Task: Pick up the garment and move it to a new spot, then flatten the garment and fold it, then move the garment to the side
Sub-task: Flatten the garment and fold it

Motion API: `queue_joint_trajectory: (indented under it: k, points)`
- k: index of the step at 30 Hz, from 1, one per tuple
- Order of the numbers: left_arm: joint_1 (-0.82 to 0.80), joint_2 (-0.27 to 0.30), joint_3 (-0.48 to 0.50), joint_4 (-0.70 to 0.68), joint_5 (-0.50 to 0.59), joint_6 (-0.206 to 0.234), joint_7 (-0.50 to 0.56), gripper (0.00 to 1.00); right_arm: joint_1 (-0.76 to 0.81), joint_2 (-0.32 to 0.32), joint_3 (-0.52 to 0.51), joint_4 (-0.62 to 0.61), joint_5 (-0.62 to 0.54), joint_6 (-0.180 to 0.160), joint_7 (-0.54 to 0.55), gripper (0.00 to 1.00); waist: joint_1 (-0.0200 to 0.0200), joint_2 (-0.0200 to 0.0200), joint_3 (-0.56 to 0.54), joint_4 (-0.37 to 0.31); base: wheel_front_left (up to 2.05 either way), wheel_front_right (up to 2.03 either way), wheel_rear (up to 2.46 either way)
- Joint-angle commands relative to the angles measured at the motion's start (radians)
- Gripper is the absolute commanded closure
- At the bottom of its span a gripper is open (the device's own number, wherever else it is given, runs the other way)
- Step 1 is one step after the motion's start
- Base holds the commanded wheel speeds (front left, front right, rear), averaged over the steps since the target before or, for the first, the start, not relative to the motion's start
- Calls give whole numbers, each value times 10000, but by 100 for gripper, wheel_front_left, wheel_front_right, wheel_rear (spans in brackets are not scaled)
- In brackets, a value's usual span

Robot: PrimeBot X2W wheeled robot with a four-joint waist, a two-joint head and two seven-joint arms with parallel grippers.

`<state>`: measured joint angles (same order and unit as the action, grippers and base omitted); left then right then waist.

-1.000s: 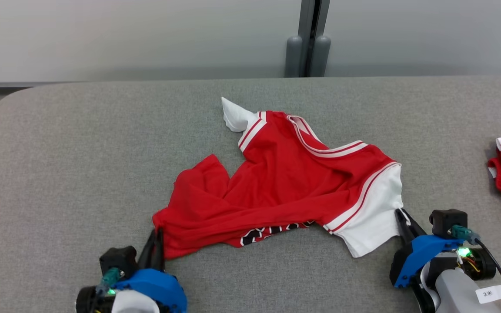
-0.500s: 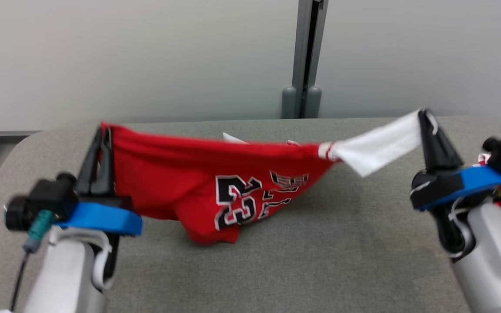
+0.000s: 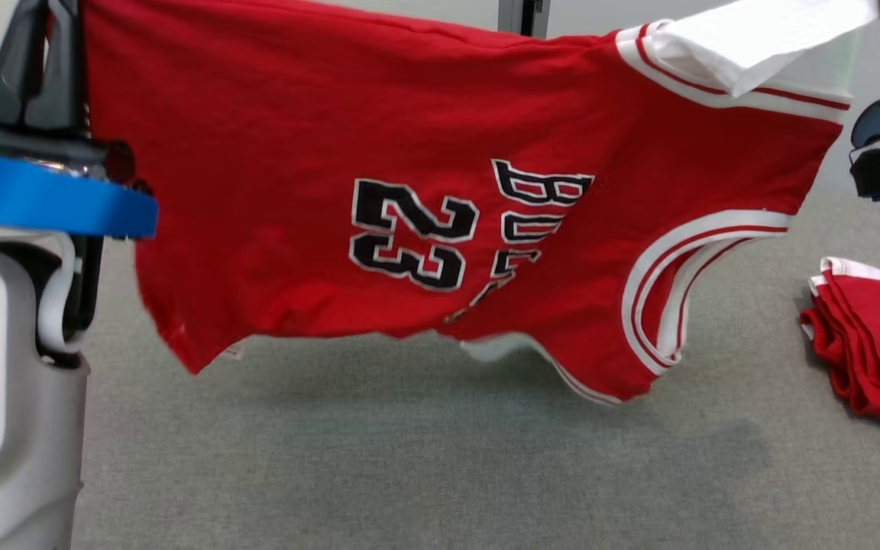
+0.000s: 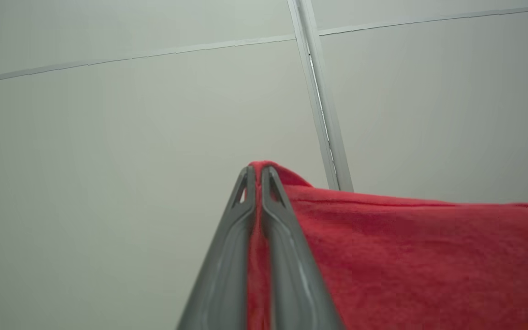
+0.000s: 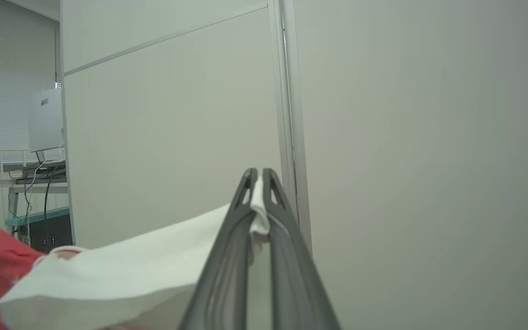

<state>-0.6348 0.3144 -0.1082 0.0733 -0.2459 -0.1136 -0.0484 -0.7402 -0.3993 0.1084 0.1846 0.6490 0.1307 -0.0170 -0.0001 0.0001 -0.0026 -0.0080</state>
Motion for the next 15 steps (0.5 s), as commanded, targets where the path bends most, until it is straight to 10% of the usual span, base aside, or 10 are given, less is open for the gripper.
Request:
queue_joint_trajectory:
  k: [1, 15]
  points:
    - [-177, -71, 15, -14, -74, 64, 79, 100, -146, 6, 12, 39, -132, 0, 96, 100, 1, -1, 134, 34, 0, 0, 0]
    - [-4174, -514, -317, 3070, 758, 779, -975, 100, -4817, 577, -298, 3016, -1649, 0, -1540, 100, 1, -1, 2757, -291, 0, 0, 0]
